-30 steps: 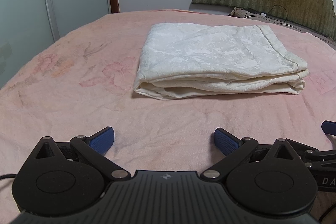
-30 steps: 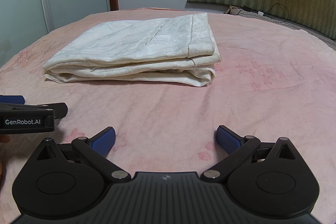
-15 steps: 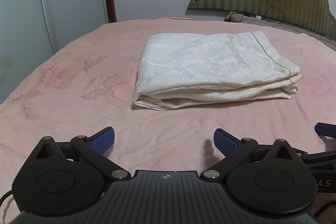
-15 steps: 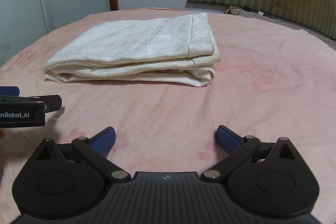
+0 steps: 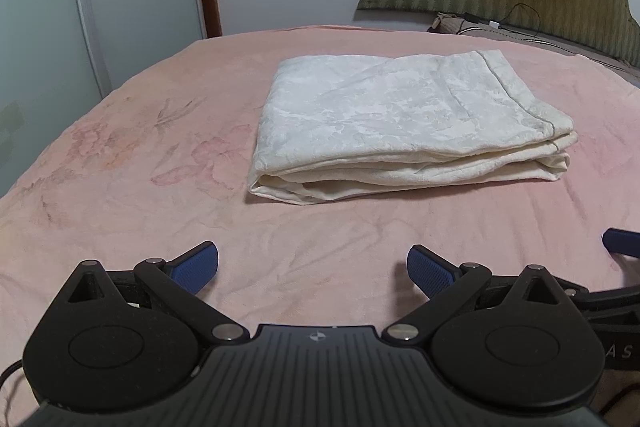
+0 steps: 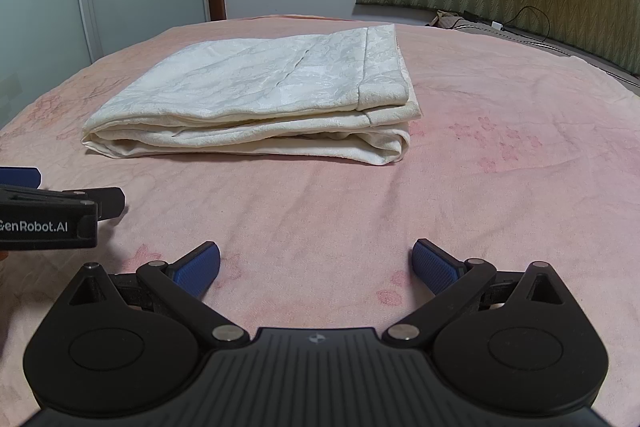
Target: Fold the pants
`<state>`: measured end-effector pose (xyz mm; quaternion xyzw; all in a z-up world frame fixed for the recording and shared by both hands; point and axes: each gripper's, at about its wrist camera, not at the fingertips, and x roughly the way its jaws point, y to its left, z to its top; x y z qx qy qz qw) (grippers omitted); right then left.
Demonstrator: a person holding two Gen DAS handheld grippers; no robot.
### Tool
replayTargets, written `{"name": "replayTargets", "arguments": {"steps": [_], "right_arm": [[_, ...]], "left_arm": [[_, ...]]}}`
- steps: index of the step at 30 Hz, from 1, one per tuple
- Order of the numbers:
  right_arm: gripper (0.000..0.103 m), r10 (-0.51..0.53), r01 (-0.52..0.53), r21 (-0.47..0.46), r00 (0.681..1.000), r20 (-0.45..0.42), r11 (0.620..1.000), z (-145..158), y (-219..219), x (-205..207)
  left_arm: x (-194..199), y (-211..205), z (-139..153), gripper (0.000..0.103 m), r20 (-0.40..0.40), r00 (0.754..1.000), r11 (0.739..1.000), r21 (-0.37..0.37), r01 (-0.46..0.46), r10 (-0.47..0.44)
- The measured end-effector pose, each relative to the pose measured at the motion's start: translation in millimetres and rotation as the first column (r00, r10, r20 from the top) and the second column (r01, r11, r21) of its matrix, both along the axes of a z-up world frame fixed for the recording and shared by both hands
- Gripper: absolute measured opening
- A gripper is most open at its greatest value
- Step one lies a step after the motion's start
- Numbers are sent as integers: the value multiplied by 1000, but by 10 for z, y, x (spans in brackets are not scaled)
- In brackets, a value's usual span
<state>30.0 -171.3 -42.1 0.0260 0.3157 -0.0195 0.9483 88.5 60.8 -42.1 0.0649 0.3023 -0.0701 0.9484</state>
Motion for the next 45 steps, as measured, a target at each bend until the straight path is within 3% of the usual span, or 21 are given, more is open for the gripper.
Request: {"name": "replayTargets", "arguments": {"steps": [4,15,30,39,45], "right_arm": [[103,0,0,0,1000,0,1000,0,-2,0],[103,0,0,0,1000,0,1000,0,-5,0],[103,-2,2,-20,1000,16,1000,121,177,74],[103,-40,40,-1,999,-17,999,86,183,166],[103,-57,58,-53,998,4,997,95,178,142]], "left_arm": [[29,-9,-7,102,-34,999,1000,-20,4,-5],[32,115,21,102,-27,999,999,-35,-27,27],[46,34,-16,102,-17,1000,999,37,-6,6],[113,26,-19,103,0,1000,999,52,-15,15],[194,33,-26,103,20,1000,998,65,-22,21]]}}
